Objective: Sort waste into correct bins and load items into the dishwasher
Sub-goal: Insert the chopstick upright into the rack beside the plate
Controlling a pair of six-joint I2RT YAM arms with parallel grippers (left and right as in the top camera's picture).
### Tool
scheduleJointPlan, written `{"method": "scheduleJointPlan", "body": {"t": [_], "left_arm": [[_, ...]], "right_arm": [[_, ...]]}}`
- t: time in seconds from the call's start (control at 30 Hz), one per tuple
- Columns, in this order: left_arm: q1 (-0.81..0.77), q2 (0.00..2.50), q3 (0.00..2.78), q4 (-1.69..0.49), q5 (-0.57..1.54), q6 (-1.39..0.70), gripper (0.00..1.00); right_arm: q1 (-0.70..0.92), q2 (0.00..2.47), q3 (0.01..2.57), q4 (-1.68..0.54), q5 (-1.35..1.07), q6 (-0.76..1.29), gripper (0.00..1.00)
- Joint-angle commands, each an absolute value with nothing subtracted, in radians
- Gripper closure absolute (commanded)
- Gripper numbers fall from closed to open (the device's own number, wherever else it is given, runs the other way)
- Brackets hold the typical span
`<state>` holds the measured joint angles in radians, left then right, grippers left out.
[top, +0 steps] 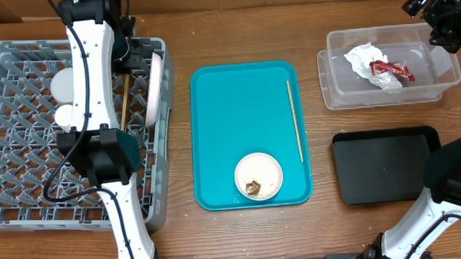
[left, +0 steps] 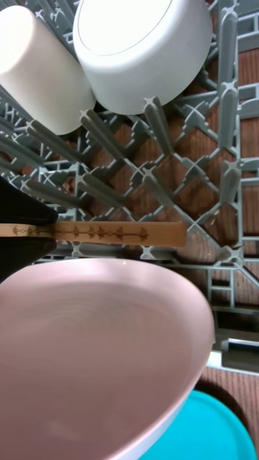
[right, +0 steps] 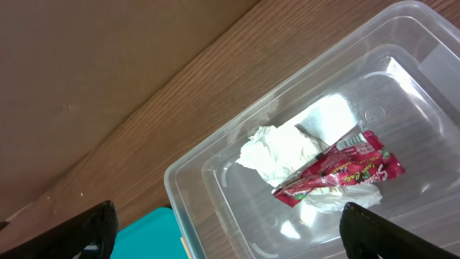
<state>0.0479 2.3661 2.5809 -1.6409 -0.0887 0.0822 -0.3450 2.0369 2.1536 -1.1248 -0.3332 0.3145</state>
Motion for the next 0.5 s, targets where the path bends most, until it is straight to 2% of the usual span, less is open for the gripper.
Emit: {"method": "scheduleJointPlan", "body": {"t": [0.0,0.17,0.3,0.37,0.47], "left_arm": [[0.069,2.370,2.576,-1.639,-0.077,0.097,0.96],[0.087,2.370,2.576,-1.643,-0.076,0.090,0.83],[0.098,2.370,2.576,-1.647,-0.038,0.090,0.80],[0.098,2.370,2.576,-1.649,-0.014,0.090,0.81],[0.098,2.369,2.577,-1.649,0.028,0.090,0.92]], "right_arm": [[-0.342,1.989,2.160,-1.120,-0.330,0.318,0.00],[-0.342,1.989,2.160,-1.120,-0.330,0.318,0.00],[-0.342,1.989,2.160,-1.120,-0.330,0.318,0.00],[-0.342,1.989,2.160,-1.120,-0.330,0.318,0.00],[-0.342,1.989,2.160,-1.120,-0.330,0.318,0.00]]}}
